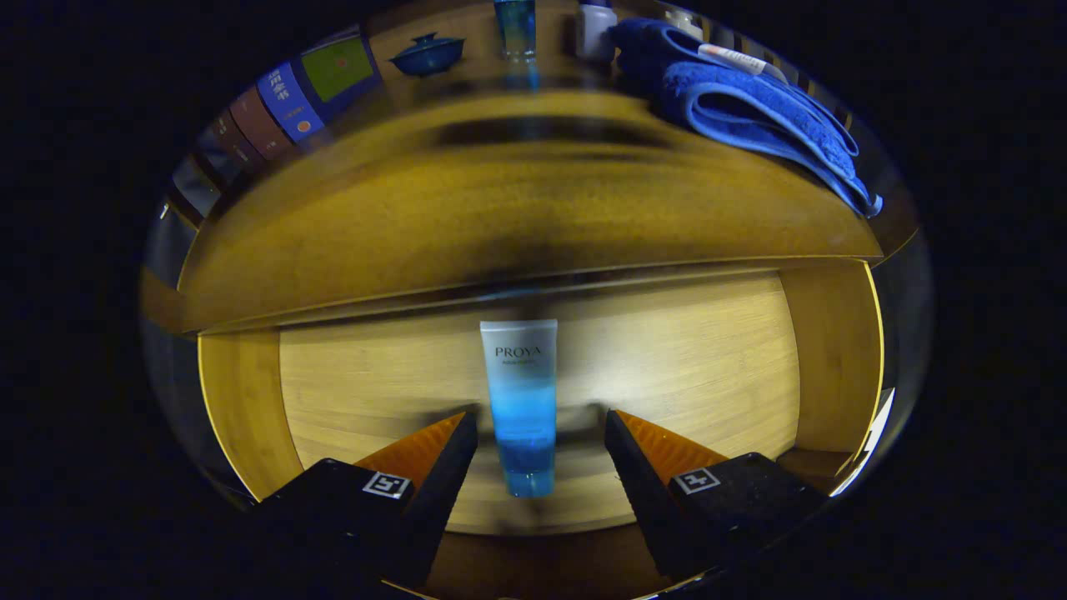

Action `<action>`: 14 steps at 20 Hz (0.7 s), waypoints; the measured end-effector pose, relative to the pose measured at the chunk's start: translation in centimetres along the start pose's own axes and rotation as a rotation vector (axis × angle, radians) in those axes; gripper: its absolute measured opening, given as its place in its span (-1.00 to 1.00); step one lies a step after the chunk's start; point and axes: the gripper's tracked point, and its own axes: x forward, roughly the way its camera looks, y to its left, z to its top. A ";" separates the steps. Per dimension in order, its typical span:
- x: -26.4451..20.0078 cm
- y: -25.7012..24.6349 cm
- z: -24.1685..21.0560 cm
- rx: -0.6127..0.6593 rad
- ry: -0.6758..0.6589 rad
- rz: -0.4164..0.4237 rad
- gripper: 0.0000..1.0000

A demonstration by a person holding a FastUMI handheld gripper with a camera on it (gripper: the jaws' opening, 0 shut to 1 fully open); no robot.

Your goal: Pull open the drawer, take out the items inside it, and place them on the countertop above the cabinet.

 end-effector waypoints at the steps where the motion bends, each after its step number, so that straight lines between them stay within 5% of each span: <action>1: 0.3 0.1 0.0 -0.003 0.011 -0.001 0.53; 6: 0.4 0.5 -0.3 -0.015 0.039 0.016 -0.01; 14: -2.5 0.8 -0.8 -0.003 -0.028 0.093 -0.18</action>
